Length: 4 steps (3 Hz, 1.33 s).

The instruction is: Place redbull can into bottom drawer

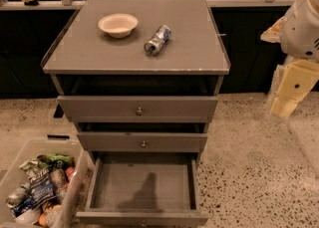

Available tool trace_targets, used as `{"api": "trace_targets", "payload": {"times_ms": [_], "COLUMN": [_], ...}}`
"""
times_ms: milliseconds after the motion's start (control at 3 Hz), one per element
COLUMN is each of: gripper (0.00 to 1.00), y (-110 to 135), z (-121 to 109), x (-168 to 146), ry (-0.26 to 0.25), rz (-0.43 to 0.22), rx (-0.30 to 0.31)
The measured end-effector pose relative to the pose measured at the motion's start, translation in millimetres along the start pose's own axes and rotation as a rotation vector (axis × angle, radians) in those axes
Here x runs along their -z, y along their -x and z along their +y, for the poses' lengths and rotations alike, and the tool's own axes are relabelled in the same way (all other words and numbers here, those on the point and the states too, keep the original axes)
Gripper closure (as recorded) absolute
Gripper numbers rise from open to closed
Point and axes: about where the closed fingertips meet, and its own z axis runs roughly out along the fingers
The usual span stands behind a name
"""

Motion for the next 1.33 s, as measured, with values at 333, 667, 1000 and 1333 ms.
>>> {"api": "trace_targets", "payload": {"times_ms": [333, 667, 1000, 1333], "gripper": [0.0, 0.0, 0.0, 0.0], "y": [0.0, 9.7, 43.0, 95.2], "z": [0.0, -17.1, -57.4, -99.5], "x": [0.0, -2.5, -14.9, -43.3], "ry": [0.0, -0.02, -0.008, 0.071], "rz": [0.0, -0.017, -0.073, -0.171], "rx": [0.0, 0.033, 0.123, 0.207]}}
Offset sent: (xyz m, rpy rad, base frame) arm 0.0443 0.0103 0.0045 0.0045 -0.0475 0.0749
